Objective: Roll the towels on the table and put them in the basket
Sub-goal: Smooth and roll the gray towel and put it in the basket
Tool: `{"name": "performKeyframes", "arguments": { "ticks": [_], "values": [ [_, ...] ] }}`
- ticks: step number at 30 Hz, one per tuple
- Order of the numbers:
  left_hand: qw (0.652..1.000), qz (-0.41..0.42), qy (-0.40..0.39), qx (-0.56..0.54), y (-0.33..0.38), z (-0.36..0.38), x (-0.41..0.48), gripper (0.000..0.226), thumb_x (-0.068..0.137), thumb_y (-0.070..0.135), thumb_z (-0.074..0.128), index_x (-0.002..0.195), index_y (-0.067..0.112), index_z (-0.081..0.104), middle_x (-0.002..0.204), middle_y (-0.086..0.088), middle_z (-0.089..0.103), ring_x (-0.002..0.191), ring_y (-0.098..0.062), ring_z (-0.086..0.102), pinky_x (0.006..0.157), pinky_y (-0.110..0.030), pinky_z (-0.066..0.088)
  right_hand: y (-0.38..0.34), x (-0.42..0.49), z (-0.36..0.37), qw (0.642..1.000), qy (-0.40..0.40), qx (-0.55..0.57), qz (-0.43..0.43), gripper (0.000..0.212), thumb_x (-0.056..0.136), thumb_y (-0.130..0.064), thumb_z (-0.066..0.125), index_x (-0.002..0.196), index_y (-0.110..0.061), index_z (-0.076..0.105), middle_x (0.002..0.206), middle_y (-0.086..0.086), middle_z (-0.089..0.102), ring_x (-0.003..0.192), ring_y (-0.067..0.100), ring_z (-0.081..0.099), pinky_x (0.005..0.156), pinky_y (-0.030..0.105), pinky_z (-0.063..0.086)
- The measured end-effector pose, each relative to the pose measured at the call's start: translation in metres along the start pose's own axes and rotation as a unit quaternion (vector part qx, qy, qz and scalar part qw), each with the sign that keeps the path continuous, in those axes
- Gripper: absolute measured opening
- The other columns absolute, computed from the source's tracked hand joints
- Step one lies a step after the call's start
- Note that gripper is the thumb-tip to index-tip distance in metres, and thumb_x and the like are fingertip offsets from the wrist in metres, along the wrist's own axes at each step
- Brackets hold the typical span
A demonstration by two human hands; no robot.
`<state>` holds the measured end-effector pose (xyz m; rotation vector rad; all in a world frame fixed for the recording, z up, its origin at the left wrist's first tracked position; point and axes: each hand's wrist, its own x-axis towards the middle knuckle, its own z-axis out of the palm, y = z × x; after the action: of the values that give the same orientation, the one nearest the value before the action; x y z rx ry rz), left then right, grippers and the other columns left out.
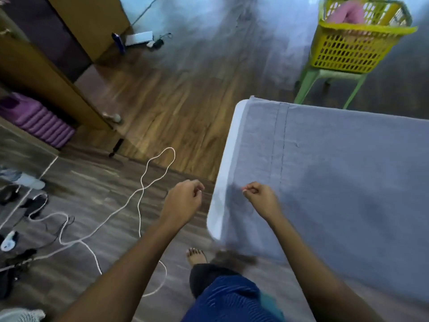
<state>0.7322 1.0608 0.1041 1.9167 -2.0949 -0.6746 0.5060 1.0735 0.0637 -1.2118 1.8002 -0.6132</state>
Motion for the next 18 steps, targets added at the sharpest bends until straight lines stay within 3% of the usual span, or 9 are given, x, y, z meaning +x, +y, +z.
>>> {"name": "performKeyframes", "arguments": {
  "ticks": [5,12,15,18],
  "values": [
    [0.996,0.057,-0.07,0.004,-0.04,-0.038,0.089,0.017,0.086,0.015,0.059,0.094,0.023,0.072,0.09,0.005,0.07,0.083,-0.015,0.064,0.08,-0.037,0.052,-0.045,0.044,0.036,0.994,0.069,0.069,0.052,0.01,0.092,-0.018,0.062,0.096,-0.015,0.071,0.086,-0.004,0.067,0.082,0.011,0.061,0.08,0.031,0.05],
    [0.981,0.134,-0.136,-0.032,-0.056,-0.06,0.202,0.017,0.086,0.012,0.06,0.089,0.024,0.072,0.088,0.007,0.069,0.08,-0.011,0.064,0.079,-0.036,0.053,-0.088,0.082,0.069,0.966,0.166,0.148,0.134,0.011,0.093,-0.015,0.061,0.1,-0.015,0.069,0.086,-0.003,0.064,0.078,0.008,0.058,0.08,0.028,0.049],
    [0.968,0.18,-0.168,-0.045,-0.059,-0.061,0.252,0.018,0.087,0.011,0.061,0.09,0.026,0.071,0.09,0.01,0.069,0.082,-0.005,0.064,0.081,-0.031,0.053,-0.101,0.105,0.08,0.951,0.205,0.164,0.161,0.011,0.092,-0.015,0.062,0.1,-0.015,0.07,0.087,-0.002,0.065,0.078,0.007,0.059,0.071,0.02,0.046],
    [0.951,0.226,-0.206,-0.037,-0.053,-0.061,0.303,0.018,0.09,0.012,0.058,0.094,0.025,0.071,0.094,0.009,0.07,0.086,-0.006,0.065,0.081,-0.025,0.05,-0.121,0.131,0.089,0.939,0.249,0.158,0.179,0.01,0.089,-0.017,0.064,0.096,-0.016,0.071,0.088,0.0,0.068,0.082,0.012,0.061,0.074,0.024,0.045]
  ]
}}
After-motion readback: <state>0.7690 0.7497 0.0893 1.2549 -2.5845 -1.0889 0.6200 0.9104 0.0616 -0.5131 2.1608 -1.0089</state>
